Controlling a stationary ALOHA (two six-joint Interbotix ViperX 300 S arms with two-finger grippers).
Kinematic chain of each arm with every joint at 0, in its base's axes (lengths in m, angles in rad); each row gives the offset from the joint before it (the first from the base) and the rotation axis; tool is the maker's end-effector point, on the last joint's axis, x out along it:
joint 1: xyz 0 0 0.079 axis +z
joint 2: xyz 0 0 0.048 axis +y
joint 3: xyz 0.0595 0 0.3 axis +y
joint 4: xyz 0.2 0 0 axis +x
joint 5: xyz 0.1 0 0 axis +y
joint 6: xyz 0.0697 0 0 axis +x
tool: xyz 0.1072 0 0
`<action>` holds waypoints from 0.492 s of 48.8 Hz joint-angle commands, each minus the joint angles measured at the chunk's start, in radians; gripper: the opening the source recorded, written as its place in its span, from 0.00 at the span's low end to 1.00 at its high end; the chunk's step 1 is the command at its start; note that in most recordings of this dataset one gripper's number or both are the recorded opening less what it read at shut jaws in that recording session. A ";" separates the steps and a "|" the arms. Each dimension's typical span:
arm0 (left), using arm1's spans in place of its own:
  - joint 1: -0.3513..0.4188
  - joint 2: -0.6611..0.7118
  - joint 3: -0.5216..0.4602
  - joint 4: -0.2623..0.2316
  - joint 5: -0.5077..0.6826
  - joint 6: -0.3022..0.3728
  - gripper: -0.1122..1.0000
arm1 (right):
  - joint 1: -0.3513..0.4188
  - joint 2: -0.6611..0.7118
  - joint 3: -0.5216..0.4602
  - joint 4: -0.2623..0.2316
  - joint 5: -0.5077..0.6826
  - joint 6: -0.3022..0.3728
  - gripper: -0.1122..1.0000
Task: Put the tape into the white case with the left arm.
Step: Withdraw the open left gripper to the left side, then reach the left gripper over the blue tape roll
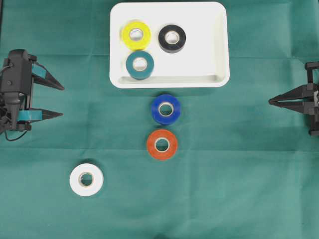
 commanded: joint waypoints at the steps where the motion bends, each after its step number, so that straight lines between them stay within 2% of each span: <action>1: -0.006 0.023 -0.034 -0.003 -0.012 0.000 0.80 | -0.002 0.006 -0.011 0.000 -0.009 0.000 0.02; 24: -0.021 0.172 -0.112 -0.003 -0.072 -0.006 0.80 | -0.002 0.006 -0.011 0.000 -0.011 0.000 0.02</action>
